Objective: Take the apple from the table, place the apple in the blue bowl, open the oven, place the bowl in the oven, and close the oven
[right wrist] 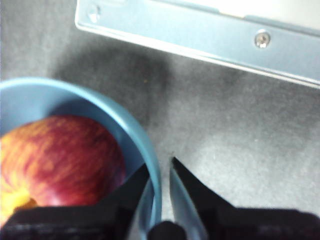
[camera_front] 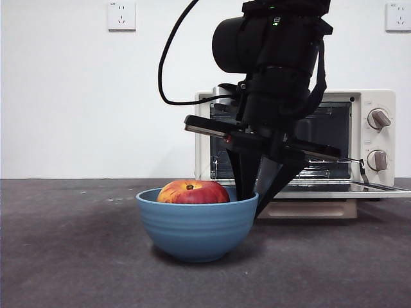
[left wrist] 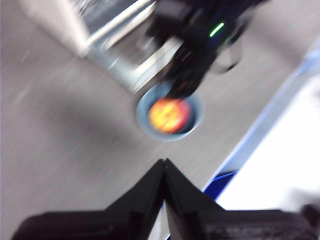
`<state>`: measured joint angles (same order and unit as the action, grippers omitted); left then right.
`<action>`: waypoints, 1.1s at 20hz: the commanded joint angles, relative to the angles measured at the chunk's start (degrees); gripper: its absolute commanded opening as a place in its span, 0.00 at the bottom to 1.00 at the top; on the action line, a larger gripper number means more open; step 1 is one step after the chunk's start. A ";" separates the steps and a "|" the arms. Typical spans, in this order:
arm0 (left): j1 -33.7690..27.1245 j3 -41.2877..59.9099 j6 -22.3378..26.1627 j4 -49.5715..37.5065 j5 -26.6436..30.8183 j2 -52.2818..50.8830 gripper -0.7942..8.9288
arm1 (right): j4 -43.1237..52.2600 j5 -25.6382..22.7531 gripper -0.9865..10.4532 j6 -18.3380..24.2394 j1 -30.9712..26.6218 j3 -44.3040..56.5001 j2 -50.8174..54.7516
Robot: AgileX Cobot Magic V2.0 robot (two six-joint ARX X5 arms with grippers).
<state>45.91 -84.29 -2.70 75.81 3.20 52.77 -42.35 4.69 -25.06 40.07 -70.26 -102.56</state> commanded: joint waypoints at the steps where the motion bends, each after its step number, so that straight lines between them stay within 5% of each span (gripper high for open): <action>1: 0.02 3.50 -3.61 -0.24 4.92 -1.42 0.08 | -0.02 -0.22 0.08 -0.96 0.09 -0.04 0.26; 7: 0.02 6.80 -6.23 -0.55 14.86 -0.48 0.08 | -6.21 -1.77 0.08 -1.75 -1.25 -6.88 2.34; 13: 0.02 6.80 -6.62 -2.34 14.67 -0.15 0.08 | -8.68 -2.62 0.08 -1.73 -7.72 -17.09 2.32; 22: 0.02 6.82 -6.73 -5.03 14.67 -0.22 0.08 | -8.44 -1.92 0.08 -4.44 -22.53 -19.54 1.38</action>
<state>45.91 -77.84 -9.06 71.24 17.67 52.75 -51.20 2.42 -28.47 17.43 -89.27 -100.77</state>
